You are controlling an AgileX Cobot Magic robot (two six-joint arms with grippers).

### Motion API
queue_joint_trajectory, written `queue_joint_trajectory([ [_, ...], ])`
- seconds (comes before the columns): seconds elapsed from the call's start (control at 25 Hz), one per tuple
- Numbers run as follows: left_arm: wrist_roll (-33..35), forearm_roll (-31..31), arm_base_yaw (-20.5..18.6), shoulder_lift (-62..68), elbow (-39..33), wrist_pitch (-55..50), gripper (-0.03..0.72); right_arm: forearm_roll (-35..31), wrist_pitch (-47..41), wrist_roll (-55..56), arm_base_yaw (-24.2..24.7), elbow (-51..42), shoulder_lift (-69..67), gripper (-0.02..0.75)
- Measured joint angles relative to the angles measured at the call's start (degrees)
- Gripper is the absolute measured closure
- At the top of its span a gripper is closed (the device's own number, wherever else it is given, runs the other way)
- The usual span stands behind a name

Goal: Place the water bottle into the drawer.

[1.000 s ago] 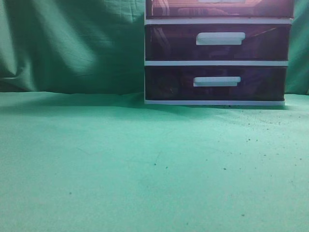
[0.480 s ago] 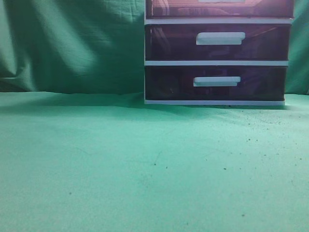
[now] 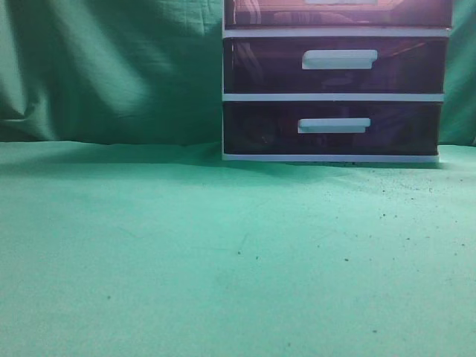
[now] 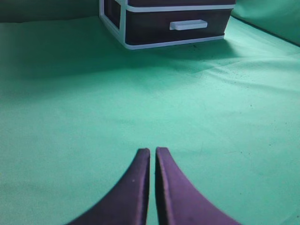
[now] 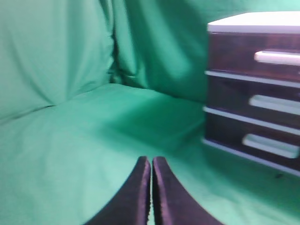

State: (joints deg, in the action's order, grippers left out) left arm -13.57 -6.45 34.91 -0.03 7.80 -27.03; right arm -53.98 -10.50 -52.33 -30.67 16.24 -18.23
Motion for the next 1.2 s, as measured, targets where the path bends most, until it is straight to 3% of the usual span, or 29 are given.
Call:
queue_joint_trajectory([
  [0.16, 0.0, 0.0, 0.0, 0.0, 0.0, 0.0, 0.688, 10.2, 1.95, 9.98, 7.69, -3.65, 6.73, 0.738],
  [0.4, 0.0, 0.0, 0.0, 0.0, 0.0, 0.0, 0.688, 39.29, -1.82, 41.01, 19.58, -8.93, 16.13, 0.738],
  [0.52, 0.0, 0.0, 0.0, 0.0, 0.0, 0.0, 0.688, 47.25, -2.31, 50.15, 23.83, -13.35, 18.62, 0.738],
  [0.84, 0.0, 0.0, 0.0, 0.0, 0.0, 0.0, 0.688, 49.27, -7.37, 54.73, 29.28, -17.74, 18.74, 0.738],
  [1.2, 0.0, 0.0, 0.0, 0.0, 0.0, 0.0, 0.688, 49.36, -10.87, 55.59, 29.53, -17.86, 18.74, 0.738],
])
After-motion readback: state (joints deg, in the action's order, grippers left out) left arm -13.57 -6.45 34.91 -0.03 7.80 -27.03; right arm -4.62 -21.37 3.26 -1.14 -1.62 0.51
